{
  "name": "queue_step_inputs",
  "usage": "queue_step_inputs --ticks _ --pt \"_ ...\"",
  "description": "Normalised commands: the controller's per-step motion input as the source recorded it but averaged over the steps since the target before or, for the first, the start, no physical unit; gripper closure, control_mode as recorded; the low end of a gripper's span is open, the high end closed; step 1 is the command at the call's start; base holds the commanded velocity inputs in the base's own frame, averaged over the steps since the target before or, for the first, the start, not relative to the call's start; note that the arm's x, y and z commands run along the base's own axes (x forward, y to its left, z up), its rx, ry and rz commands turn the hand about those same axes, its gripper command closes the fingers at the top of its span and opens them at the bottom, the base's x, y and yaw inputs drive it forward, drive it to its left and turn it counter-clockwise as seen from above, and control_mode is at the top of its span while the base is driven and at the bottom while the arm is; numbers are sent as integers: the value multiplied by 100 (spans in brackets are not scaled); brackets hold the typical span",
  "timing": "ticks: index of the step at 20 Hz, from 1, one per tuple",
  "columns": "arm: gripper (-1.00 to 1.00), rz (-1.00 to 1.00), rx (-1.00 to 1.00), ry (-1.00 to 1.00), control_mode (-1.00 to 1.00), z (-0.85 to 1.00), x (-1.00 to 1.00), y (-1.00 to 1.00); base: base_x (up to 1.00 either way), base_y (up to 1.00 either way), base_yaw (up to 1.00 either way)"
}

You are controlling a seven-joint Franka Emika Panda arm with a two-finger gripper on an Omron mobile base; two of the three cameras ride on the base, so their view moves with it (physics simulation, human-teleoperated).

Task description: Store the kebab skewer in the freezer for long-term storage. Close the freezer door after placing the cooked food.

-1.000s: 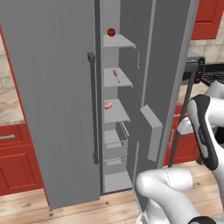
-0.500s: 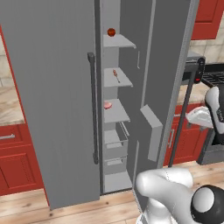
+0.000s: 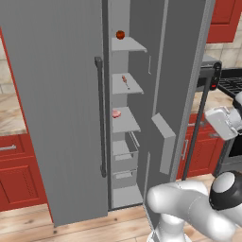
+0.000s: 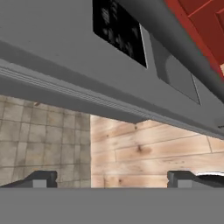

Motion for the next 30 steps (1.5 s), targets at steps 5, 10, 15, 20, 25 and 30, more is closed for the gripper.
queue_step_inputs --ticks 5,10,15,20,25,30 --pt "-100 -13 16 0 -100 -14 50 -14 0 0 0" --pt "-100 -7 8 0 -100 -7 32 -1 0 0 0" --pt "-100 -9 1 -1 -100 -15 35 -1 0 0 0" --pt "-100 -12 0 -1 -100 -20 41 0 0 0 0" --pt "-100 -9 0 0 -100 -5 17 1 0 0 0" --pt "-100 -8 2 0 -100 0 0 22 0 0 0"
